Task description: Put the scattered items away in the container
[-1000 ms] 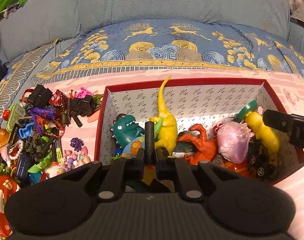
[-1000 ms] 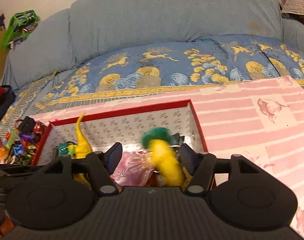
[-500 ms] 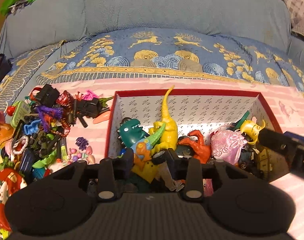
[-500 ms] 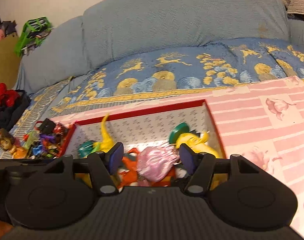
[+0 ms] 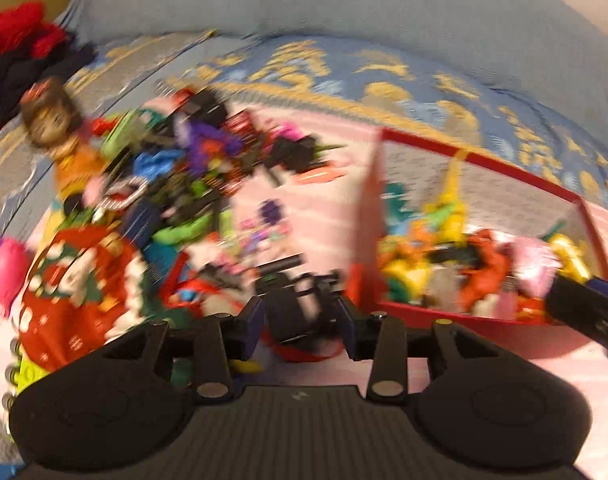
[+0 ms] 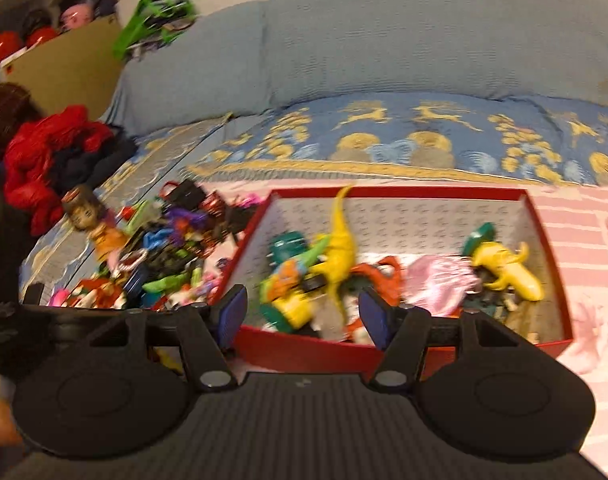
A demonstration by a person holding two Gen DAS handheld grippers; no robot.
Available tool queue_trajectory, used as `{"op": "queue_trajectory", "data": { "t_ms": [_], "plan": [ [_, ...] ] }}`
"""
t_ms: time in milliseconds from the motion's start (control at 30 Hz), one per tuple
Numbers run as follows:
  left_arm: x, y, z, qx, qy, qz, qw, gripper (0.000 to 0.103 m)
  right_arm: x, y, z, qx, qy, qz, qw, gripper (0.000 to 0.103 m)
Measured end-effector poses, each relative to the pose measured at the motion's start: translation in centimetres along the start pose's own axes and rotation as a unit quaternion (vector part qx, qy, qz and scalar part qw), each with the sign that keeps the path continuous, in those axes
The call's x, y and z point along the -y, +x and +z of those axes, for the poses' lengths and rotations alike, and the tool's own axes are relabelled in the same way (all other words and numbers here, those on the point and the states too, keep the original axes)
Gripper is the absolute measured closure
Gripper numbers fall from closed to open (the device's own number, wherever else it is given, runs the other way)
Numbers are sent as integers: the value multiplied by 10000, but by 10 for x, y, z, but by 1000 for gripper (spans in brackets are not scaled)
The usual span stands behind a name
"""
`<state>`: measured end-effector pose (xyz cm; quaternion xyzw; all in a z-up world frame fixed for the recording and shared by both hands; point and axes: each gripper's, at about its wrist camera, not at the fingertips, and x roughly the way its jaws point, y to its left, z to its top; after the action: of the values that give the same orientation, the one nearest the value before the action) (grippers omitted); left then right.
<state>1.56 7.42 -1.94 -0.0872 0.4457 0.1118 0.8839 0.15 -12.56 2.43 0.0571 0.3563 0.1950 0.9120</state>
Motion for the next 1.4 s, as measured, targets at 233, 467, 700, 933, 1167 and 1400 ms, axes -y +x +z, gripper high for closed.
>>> {"op": "queue_trajectory", "data": {
  "t_ms": [233,467,700,933,1167,1400],
  "plan": [
    [-46,37,6,-24,-359,190,9992,63,-30,12,-4,-197,-338,93,9992,42],
    [-94,42,2,-430,-539,449,9966,96,-46,35,-4,-434,-539,220,9974,42],
    [-130,37,-1,-551,-570,935,9925,96,-59,60,-19,-882,-548,668,9924,42],
    [-118,30,2,-234,-641,833,9942,70,-81,94,-26,-976,-673,985,9880,44],
    [-113,29,13,-13,-878,542,9947,69,-101,120,-21,-761,-1011,532,9905,71],
    [-96,39,21,-18,-491,290,9984,64,-25,139,-21,-1287,367,-500,9897,100]
  ]
}}
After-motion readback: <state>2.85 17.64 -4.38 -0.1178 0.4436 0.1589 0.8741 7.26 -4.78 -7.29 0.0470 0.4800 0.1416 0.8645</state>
